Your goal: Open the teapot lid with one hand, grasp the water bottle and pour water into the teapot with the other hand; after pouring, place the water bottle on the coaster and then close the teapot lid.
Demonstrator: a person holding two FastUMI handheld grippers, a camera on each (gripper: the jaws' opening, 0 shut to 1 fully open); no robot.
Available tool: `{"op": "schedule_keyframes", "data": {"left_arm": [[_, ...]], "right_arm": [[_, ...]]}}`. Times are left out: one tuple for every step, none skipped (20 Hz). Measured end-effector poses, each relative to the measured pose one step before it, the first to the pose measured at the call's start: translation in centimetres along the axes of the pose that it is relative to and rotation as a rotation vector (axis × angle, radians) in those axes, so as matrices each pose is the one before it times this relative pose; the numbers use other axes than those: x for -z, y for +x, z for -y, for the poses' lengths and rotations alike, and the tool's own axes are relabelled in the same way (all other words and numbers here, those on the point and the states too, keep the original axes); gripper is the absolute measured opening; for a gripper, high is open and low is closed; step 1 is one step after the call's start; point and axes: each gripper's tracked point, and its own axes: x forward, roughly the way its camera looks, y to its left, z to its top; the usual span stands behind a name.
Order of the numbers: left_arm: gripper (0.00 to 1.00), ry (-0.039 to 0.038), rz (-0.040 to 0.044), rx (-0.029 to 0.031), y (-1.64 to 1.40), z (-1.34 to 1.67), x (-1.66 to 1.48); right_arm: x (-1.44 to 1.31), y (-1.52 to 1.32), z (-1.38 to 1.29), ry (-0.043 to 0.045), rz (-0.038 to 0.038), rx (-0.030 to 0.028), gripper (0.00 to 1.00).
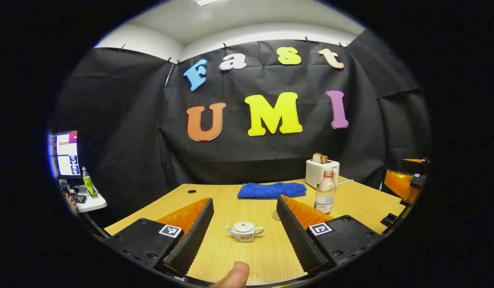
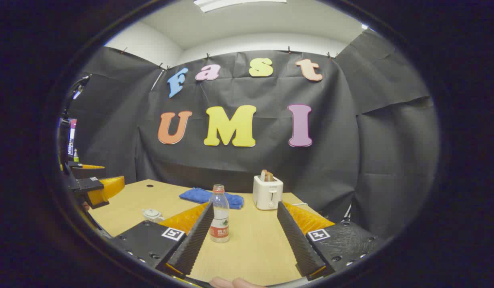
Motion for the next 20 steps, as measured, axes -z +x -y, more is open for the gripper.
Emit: {"op": "schedule_keyframes", "data": {"left_arm": [[0.99, -0.00982, -0.0023, -0.00738, -0.068, -0.234, 0.064], [0.99, 0.00524, -0.01172, -0.02191, 0.493, -0.695, 0.305], [0.99, 0.00018, -0.00976, -0.00595, 0.188, -0.09, 0.248], [0.99, 0.00369, -0.00475, -0.00181, 0.099, 0.096, 0.134], [0.99, 0.00437, -0.00133, 0.00141, -0.092, -0.003, 0.103], [0.99, 0.00022, -0.00206, 0.00451, 0.091, 0.142, 0.09], [0.99, -0.00305, -0.00243, 0.00404, -0.046, 0.067, 0.003], [0.99, -0.00114, -0.0016, 0.00624, -0.014, 0.122, 0.018], [0.99, 0.00282, -0.00381, 0.00474, 0.087, 0.096, 0.114], [0.99, 0.00289, 0.00035, 0.00447, 0.371, 0.067, 0.204], [0.99, -0.00646, 0.00344, 0.00556, 0.539, 0.25, 0.32], [0.99, -0.01778, 0.00716, 0.02399, 1.443, 0.28, 0.396], [0.99, -0.00849, -0.00151, 0.01087, 2.133, -0.09, 0.993], [0.99, -0.00342, -0.01489, -0.00046, 1.679, -0.309, 1.333], [0.99, -0.00878, -0.02861, -0.00068, 2.677, -0.203, 2.329], [1.0, -0.0106, -0.02261, -0.00757, 1.322, -0.331, 1.238], [1.0, -0.00604, -0.00863, -0.00722, 1.024, -0.238, 0.874], [1.0, -0.00505, -0.00862, 0.00295, 0.808, -0.125, 0.545], [1.0, -0.00097, -0.0113, 0.00723, 0.638, 0.117, 0.71], [1.0, -0.00527, -0.0147, 0.00388, 0.417, -0.066, 0.54]], "right_arm": [[-0.049, 0.049, 0.757, -0.00222, 0.00079, 0.01644, 0.97], [-0.413, 0.07, 0.262, 0.00889, 0.01021, -0.00057, 0.95], [0.107, -0.058, 0.117, -0.00245, -0.00041, -0.00039, 0.95], [0.05, 0.066, 0.196, -0.00405, -0.00092, 0.00058, 0.97], [0.108, -0.03, -0.137, 0.00013, -0.00269, -0.00715, 0.97], [0.259, 0.229, -0.072, -0.00658, -0.00723, -0.00072, 0.95], [0.071, 0.174, 0.185, -0.01261, -0.00197, 0.00516, 0.95], [0.327, 0.241, 0.017, -0.01561, -0.00449, 0.00376, 0.97], [0.281, 0.041, -0.057, -0.00175, -0.00932, -0.00153, 0.98], [-0.043, -0.028, 0.073, 0.00698, -0.0021, -0.00069, 0.95], [-0.103, -0.011, 0.098, -0.00354, 0.00871, 0.00885, 0.95], [-0.192, 0.034, 0.029, -0.00675, 0.0199, 0.01871, 0.95], [-0.05, -0.002, 0.024, -0.00646, 0.00897, 0.00551, 0.97], [0.002, 0.213, 0.101, -0.00496, 0.00525, 0.00831, 0.97], [0.172, 0.085, 0.074, -0.00328, -0.00062, 0.00697, 0.95], [0.078, 0.073, -0.043, -0.00314, -0.00453, -0.00071, 0.97], [0.209, 0.128, 0.104, -0.00332, -0.00543, 0.00029, 0.97], [0.105, 0.098, 0.089, -0.00445, -0.00288, 0.00157, 0.97], [0.091, 0.12, 0.08, -0.00234, -0.00329, 0.00272, 0.97], [0.125, 0.09, -0.053, 0.00293, -0.00334, 0.00118, 0.95]]}}
